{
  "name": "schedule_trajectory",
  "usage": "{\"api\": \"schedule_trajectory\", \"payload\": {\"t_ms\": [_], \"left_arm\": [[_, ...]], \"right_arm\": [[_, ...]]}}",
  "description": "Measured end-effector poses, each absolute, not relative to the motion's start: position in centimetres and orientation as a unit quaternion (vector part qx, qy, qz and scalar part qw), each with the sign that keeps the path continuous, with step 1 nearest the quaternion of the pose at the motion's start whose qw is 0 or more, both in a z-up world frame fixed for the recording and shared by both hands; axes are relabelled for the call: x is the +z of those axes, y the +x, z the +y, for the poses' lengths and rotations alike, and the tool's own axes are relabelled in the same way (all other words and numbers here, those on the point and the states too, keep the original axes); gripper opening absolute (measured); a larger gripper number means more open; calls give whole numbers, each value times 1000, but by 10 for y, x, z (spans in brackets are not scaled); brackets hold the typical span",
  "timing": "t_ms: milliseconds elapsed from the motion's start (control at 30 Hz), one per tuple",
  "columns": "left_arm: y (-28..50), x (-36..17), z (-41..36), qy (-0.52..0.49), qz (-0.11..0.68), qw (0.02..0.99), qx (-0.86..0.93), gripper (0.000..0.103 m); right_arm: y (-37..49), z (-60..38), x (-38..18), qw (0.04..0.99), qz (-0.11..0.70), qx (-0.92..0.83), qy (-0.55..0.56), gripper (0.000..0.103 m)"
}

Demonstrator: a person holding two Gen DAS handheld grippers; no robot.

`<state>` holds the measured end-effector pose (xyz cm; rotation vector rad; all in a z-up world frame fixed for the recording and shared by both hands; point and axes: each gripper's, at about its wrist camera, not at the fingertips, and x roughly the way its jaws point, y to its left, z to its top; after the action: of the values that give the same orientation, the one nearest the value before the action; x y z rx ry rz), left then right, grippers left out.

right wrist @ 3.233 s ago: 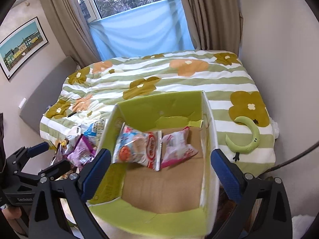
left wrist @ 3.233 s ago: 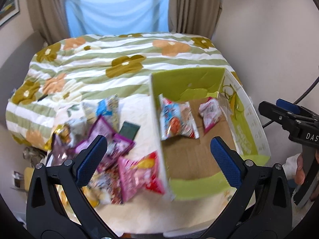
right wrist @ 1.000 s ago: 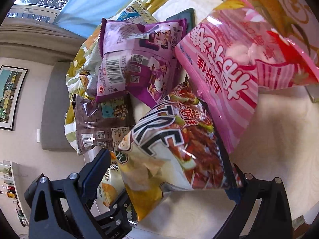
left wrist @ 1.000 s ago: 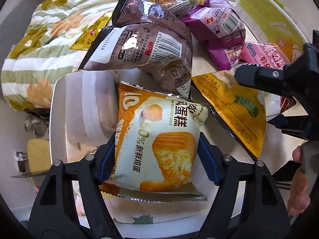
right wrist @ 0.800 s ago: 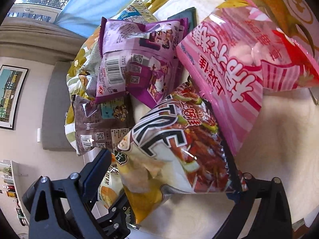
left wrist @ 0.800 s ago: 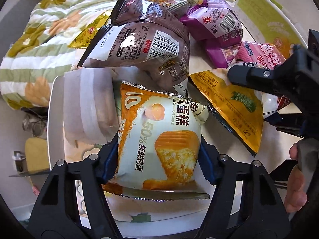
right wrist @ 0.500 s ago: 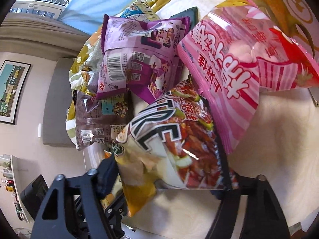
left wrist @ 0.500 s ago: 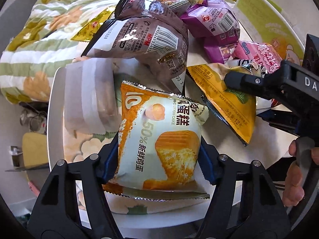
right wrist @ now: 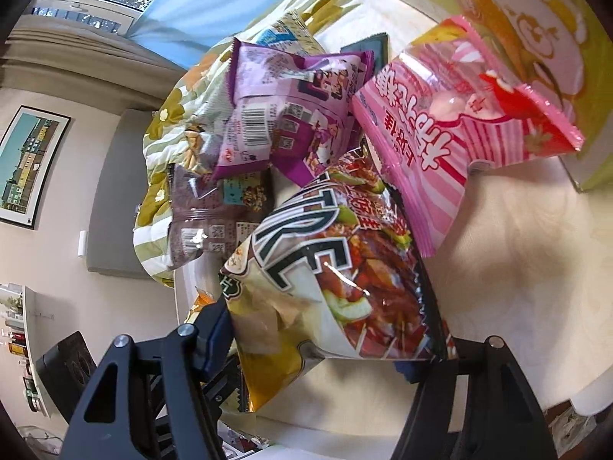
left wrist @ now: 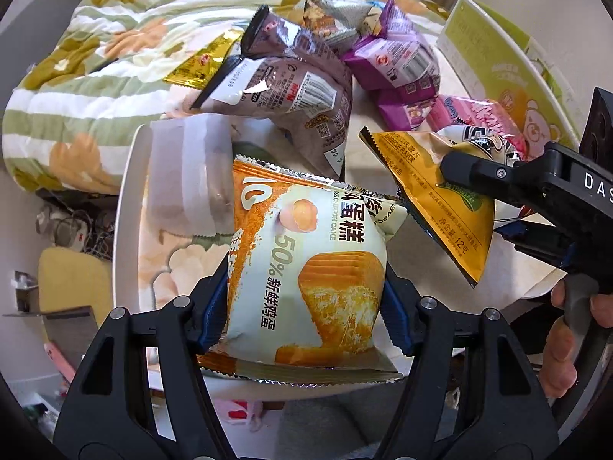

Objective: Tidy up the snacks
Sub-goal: 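Grasp the orange cake packet with the left tool while the right tool grasps a white chip bag, then carry both packets into the green box and open both tools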

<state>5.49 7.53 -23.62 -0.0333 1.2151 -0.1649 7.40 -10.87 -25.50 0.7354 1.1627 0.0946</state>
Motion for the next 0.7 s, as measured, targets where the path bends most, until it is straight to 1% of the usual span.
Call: {"api": "schedule_trajectory", "payload": {"t_ms": [167, 367, 533, 700], "left_arm": [[42, -210, 75, -20, 553, 829, -81, 64], [34, -167, 67, -30, 520, 848, -93, 64], [40, -126, 40, -29, 484, 868, -105, 64], [56, -96, -1, -32, 457, 882, -112, 64]], "right_arm": [[61, -109, -230, 787, 521, 52, 326, 63], [46, -119, -176, 824, 489, 54, 281, 63], [38, -141, -130, 856, 453, 55, 245, 63], [38, -186, -94, 874, 429, 50, 224, 63]]}}
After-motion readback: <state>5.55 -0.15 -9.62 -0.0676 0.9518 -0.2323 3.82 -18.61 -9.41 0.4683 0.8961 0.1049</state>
